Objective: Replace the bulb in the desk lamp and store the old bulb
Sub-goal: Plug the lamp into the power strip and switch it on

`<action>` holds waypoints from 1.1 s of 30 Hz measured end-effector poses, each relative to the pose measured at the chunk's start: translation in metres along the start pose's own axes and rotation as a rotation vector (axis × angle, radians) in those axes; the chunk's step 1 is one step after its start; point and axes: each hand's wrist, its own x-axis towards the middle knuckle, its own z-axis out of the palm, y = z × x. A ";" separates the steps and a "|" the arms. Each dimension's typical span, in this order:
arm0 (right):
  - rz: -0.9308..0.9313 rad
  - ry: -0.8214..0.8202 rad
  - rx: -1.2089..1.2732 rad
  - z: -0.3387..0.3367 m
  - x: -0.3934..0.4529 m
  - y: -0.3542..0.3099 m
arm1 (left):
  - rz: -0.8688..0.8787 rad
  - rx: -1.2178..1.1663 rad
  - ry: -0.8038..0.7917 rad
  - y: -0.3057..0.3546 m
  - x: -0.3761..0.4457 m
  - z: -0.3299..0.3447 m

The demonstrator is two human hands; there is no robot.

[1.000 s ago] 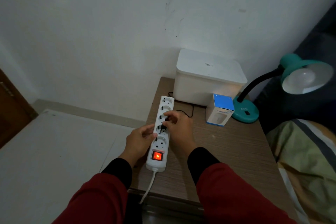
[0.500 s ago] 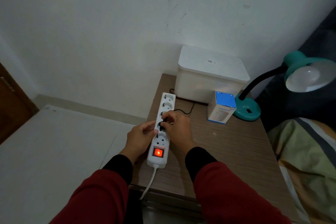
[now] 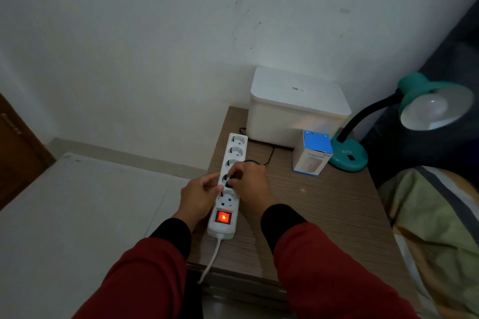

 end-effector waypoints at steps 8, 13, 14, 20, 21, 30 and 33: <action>0.019 -0.236 -0.210 -0.040 0.000 -0.009 | 0.042 0.545 -0.106 0.039 -0.001 -0.016; 0.071 -0.351 -0.525 -0.077 -0.006 -0.018 | 0.002 0.775 -0.157 0.064 0.001 -0.029; 0.094 -0.372 -0.574 -0.084 -0.008 -0.020 | -0.003 0.791 -0.150 0.070 0.002 -0.031; 0.150 -0.332 -0.661 -0.127 -0.016 -0.030 | 0.076 0.884 -0.077 0.117 -0.005 -0.034; 0.148 -0.321 -0.666 -0.136 -0.017 -0.031 | 0.086 0.899 -0.064 0.124 -0.004 -0.033; 0.231 -0.187 -0.655 -0.232 -0.025 -0.009 | 0.181 0.966 -0.093 0.194 0.002 -0.002; 0.263 -0.150 -0.633 -0.255 -0.024 0.013 | 0.196 0.975 -0.102 0.216 0.004 0.020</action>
